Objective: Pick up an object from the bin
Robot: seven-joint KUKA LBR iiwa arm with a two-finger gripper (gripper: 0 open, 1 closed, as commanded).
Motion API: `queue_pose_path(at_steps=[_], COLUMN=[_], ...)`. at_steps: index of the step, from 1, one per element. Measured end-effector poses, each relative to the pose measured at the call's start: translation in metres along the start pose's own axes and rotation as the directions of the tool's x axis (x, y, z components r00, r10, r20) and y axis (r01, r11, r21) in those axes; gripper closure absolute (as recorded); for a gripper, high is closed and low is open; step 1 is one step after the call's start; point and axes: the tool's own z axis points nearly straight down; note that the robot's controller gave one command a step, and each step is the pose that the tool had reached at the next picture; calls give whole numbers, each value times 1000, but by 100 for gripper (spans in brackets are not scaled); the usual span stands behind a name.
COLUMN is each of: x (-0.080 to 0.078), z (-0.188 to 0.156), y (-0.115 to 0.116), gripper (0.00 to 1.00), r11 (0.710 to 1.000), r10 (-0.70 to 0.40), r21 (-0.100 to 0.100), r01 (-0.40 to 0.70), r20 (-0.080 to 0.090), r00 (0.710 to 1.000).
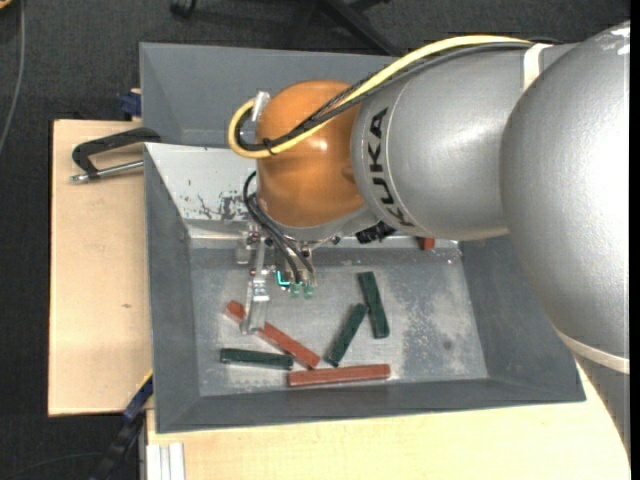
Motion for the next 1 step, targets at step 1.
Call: queue_pose_path(at_steps=[1], x=[-2], z=[-4], y=[-1], gripper=[0], r11=[1000], r10=[3], r21=[-2], r01=[-3], r20=[8], r00=[1000])
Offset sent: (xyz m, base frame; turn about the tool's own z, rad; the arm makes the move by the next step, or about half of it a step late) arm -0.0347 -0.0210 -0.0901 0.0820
